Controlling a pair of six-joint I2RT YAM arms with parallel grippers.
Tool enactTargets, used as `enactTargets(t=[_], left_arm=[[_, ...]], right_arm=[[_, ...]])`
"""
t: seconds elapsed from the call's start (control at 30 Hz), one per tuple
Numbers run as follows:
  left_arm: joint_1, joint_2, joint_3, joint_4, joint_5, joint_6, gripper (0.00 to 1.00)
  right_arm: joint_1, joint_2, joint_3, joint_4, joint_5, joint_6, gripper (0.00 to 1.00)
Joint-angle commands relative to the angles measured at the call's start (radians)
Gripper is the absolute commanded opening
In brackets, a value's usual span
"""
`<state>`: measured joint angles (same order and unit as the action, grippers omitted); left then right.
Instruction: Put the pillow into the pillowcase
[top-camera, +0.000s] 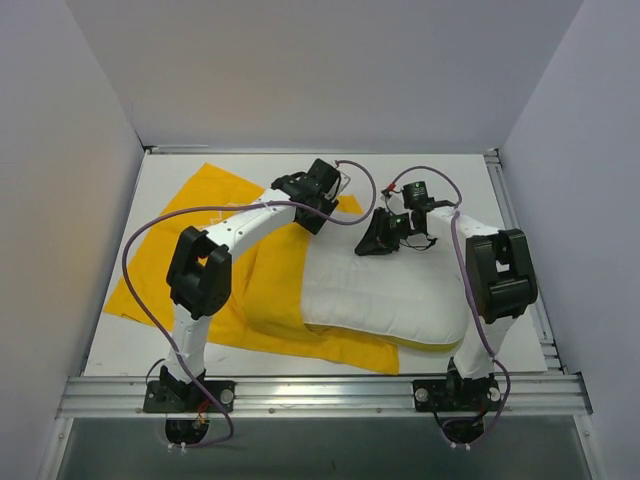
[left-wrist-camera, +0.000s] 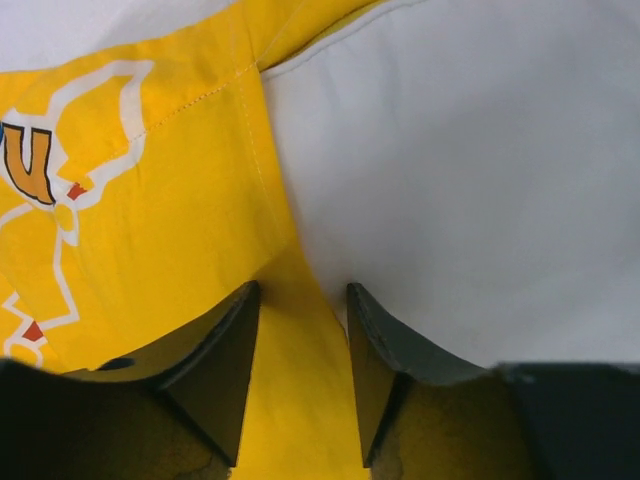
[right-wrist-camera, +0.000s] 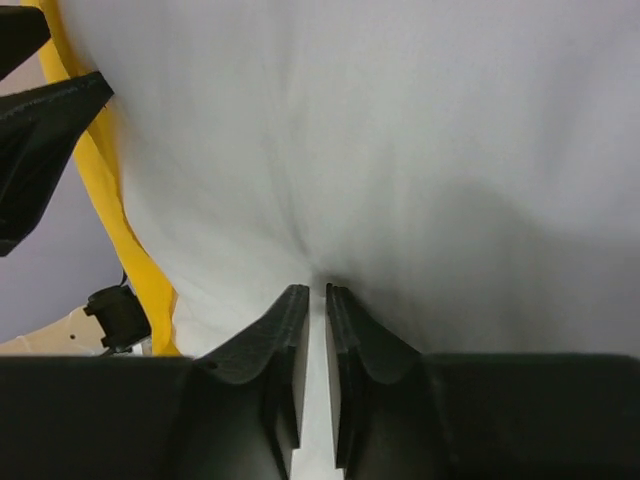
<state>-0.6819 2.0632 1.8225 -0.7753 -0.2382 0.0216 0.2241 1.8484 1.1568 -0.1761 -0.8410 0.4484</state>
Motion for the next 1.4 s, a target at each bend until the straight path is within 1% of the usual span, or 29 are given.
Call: enactTargets(t=[0.0,0.07,0.1,0.13,0.2,0.23,0.27,0.33,0.37,0.4,0.47,0.5,0.6,0.67,0.73,0.8,0.87,0.9,0.97,1.03,1.07,1.1,1.13,1.17,1.2,1.23,1.27,1.3,1.37], left_arm=[[-0.001,0.014,0.044,-0.027,-0.055,-0.015,0.46],[0.002,0.015,0.050,-0.032,-0.072,-0.005,0.42],[0.004,0.014,0.055,-0.035,-0.072,0.007,0.35],[0.007,0.009,0.061,-0.033,-0.063,0.014,0.31],[0.007,-0.009,0.070,-0.029,-0.004,0.038,0.20],[0.001,-0.015,0.087,-0.030,0.031,0.043,0.05],[-0.004,-0.024,0.096,-0.030,0.130,0.049,0.00],[-0.034,-0.029,0.115,-0.028,0.238,0.072,0.00],[-0.051,-0.026,0.135,-0.028,0.341,0.075,0.00],[-0.065,-0.020,0.145,-0.025,0.408,0.072,0.00],[-0.096,0.009,0.179,-0.007,0.521,0.045,0.00],[-0.105,0.021,0.190,0.004,0.634,0.008,0.00],[-0.130,0.064,0.227,0.073,0.761,-0.047,0.00],[-0.130,0.083,0.231,0.131,0.778,-0.069,0.00],[-0.107,0.092,0.219,0.162,0.775,-0.092,0.00],[-0.062,0.103,0.198,0.179,0.772,-0.106,0.00],[-0.032,0.094,0.144,0.194,0.737,-0.101,0.00],[-0.021,0.089,0.124,0.197,0.712,-0.082,0.00],[0.005,0.078,0.081,0.186,0.647,-0.045,0.00],[0.042,0.063,0.060,0.173,0.672,0.007,0.00],[0.050,0.036,0.037,0.166,0.680,0.015,0.05],[0.057,0.016,0.028,0.160,0.677,0.017,0.13],[0.064,-0.007,0.018,0.154,0.671,0.020,0.21],[0.068,-0.065,-0.011,0.145,0.656,0.020,0.36],[0.065,-0.098,-0.032,0.145,0.590,0.030,0.45],[0.058,-0.132,-0.057,0.145,0.544,0.041,0.52],[0.033,-0.187,-0.078,0.140,0.484,0.058,0.60],[0.015,-0.208,-0.115,0.137,0.383,0.087,0.63],[-0.030,-0.242,-0.141,0.128,0.280,0.112,0.69]], right_arm=[[0.008,0.028,-0.011,-0.010,0.022,0.006,0.12],[0.008,0.037,-0.014,-0.014,0.029,0.004,0.09],[0.006,0.041,-0.014,-0.014,0.031,0.003,0.06],[0.007,0.047,-0.012,-0.017,0.034,-0.002,0.04],[0.011,0.055,-0.011,-0.023,0.045,-0.008,0.00],[0.014,0.063,-0.009,-0.025,0.048,-0.013,0.00],[0.020,0.067,-0.008,-0.023,0.043,-0.014,0.00],[0.027,0.084,0.000,-0.022,0.033,-0.013,0.00],[0.032,0.089,0.003,-0.017,0.025,-0.004,0.00],[0.040,0.094,0.004,-0.002,0.014,0.003,0.00],[0.044,0.103,0.004,0.023,-0.016,0.041,0.00],[0.044,0.101,-0.005,0.058,-0.029,0.056,0.00],[0.040,0.098,-0.014,0.098,-0.056,0.096,0.00],[0.035,0.087,-0.025,0.115,-0.066,0.113,0.00],[0.023,0.078,-0.043,0.142,-0.076,0.139,0.00],[0.012,0.074,-0.055,0.167,-0.082,0.154,0.00],[-0.008,0.064,-0.071,0.168,-0.083,0.168,0.00],[-0.014,0.060,-0.077,0.200,-0.086,0.168,0.00],[-0.035,0.045,-0.094,0.210,-0.095,0.168,0.00],[-0.049,0.014,-0.109,0.236,-0.127,0.173,0.00],[-0.057,-0.001,-0.124,0.247,-0.139,0.171,0.02],[-0.065,-0.018,-0.134,0.259,-0.147,0.164,0.10],[-0.066,-0.059,-0.140,0.263,-0.158,0.155,0.12],[-0.065,-0.080,-0.144,0.263,-0.159,0.127,0.15],[-0.062,-0.103,-0.150,0.259,-0.161,0.119,0.22],[-0.058,-0.135,-0.152,0.260,-0.162,0.118,0.27],[-0.055,-0.147,-0.154,0.270,-0.167,0.121,0.31],[-0.043,-0.156,-0.152,0.282,-0.168,0.134,0.33],[-0.032,-0.176,-0.154,0.341,-0.155,0.163,0.32]])
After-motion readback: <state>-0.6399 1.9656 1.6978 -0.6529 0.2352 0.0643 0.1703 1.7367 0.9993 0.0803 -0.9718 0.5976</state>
